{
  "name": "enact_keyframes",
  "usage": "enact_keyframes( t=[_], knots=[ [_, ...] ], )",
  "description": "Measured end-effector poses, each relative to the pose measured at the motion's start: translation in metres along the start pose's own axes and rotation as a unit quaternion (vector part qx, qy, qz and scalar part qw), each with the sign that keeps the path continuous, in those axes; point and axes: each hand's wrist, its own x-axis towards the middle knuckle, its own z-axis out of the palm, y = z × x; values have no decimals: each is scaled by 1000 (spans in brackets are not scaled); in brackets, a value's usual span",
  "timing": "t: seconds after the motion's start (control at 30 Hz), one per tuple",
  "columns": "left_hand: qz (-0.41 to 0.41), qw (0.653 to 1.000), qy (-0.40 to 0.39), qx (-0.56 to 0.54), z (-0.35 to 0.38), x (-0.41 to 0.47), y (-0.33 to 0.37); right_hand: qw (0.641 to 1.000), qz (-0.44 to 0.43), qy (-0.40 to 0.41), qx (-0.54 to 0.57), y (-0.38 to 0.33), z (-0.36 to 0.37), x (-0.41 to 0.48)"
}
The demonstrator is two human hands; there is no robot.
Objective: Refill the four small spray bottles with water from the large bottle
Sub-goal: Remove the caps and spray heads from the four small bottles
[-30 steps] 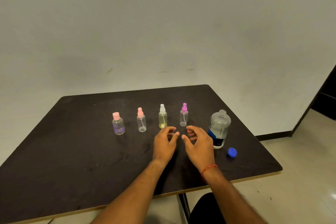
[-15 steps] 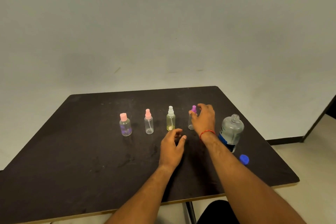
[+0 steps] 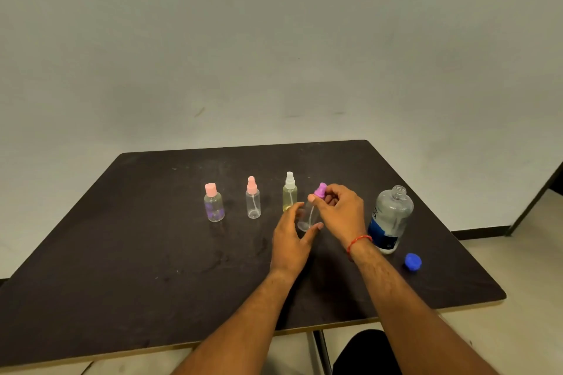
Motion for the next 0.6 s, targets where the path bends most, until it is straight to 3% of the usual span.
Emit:
enact_keyframes(
  t=[0.2,0.6],
  knots=[
    [29,999,3,28,-1,-3,1,1000,-9,-9,5,-6,-4,-1],
    [8,1000,-15,7,-3,-4,3,994,-41,-95,32,-16,-11,0]
  ],
)
